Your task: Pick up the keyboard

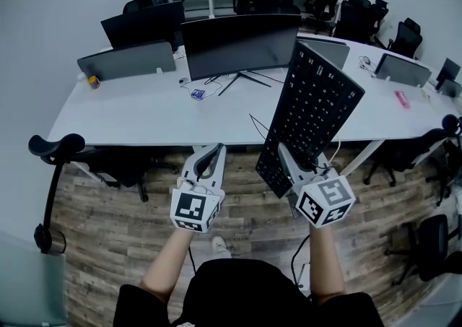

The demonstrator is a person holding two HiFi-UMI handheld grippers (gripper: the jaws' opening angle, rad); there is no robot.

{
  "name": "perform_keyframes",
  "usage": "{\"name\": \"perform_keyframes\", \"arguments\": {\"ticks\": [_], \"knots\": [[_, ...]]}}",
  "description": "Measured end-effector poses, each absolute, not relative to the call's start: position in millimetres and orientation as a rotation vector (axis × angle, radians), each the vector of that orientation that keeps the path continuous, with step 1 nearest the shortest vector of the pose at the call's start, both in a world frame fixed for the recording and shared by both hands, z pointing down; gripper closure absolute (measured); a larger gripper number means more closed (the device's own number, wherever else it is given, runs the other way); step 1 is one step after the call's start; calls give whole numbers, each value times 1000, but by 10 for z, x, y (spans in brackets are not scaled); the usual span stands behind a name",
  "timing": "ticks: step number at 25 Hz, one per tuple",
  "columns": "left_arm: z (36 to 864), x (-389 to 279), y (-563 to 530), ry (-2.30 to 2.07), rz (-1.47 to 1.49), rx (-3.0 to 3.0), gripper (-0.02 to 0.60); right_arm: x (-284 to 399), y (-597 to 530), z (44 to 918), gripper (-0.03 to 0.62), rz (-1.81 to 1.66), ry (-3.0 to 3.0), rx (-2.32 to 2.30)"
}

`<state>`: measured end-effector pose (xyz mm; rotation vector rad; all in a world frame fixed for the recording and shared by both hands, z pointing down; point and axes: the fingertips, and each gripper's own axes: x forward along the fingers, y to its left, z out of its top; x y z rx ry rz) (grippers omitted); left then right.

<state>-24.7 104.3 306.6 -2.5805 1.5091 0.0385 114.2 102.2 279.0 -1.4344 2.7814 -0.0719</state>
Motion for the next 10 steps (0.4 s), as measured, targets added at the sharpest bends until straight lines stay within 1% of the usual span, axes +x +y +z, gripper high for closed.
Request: {"name": "perform_keyframes", "arguments": {"ticks": [5,10], "knots": [[3009,-373,958,1520,41,-2573,571,1051,948,2745,517,-71,2779,-1432],[3070,-140,1150,1528,46,-2572,571,1328,1141,2814,517,-66,2778,-1434]]}}
